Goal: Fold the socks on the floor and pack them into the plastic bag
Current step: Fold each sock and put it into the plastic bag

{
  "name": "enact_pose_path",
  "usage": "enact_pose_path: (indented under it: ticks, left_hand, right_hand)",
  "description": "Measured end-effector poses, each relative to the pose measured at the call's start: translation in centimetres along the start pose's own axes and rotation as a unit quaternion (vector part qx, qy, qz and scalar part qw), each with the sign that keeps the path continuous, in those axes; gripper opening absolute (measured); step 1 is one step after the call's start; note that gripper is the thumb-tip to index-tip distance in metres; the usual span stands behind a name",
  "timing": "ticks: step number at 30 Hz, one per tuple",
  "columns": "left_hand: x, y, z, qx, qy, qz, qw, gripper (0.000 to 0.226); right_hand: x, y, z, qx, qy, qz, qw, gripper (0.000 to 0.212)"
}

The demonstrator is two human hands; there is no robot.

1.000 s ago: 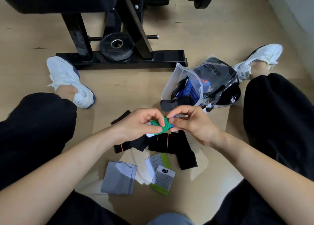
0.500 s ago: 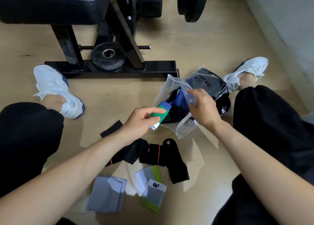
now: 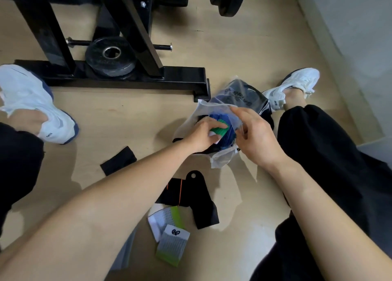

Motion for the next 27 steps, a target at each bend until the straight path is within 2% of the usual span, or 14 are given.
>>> enact_pose_path:
  ticks: [3, 5, 7, 12, 18, 23, 27]
  left_hand:
    - [0.8, 0.1, -0.8, 0.060, 0.020, -0.022, 0.998, 0.030]
    - [1.0, -0.2, -1.4, 0.128, 0.080, -0.029, 0.988, 0.031]
    - [1.3, -0.6, -1.8, 0.138, 0.123, -0.043, 0.982, 0.031]
    - [1.0, -1.1, -2.3, -0.109, 0.130, -0.004, 0.986, 0.031]
    - [-1.9, 0.8, -0.7, -0.201, 0.066, 0.002, 0.977, 0.037]
    - [-7.2, 1.4, 1.3, -0.144, -0.003, -0.015, 0.989, 0.025]
    - [-12.1, 3.6, 1.7, -0.031, 0.031, 0.031, 0.999, 0.020]
  right_hand:
    - [-0.6, -0.3, 0.3, 0.001, 0.004, -0.006, 1.000, 0.066]
    - [-0.7, -0.4, 0.2, -0.006, 0.015, -0.010, 1.000, 0.067]
    - [-0.8, -0.4, 0.0, -0.001, 0.025, -0.012, 1.000, 0.069]
    - [-0.8, -0.2, -0.6, -0.003, 0.034, -0.012, 0.999, 0.068]
    - [-0.8, 0.2, -1.3, 0.000, 0.063, -0.023, 0.998, 0.072]
    - [-1.1, 1.3, -1.7, -0.044, 0.062, -0.005, 0.997, 0.058]
    - [-2.4, 3.8, -1.0, -0.168, -0.011, 0.059, 0.984, 0.042]
Point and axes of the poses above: each hand's wrist, its own x-axis towards the middle knuckle, its own z-axis out of the back of the hand, y = z × x, the point moved 3 cm from there along x, towards the middle knuckle, and after that the axes turned 14 degrees about y, right-handed, at the moved point
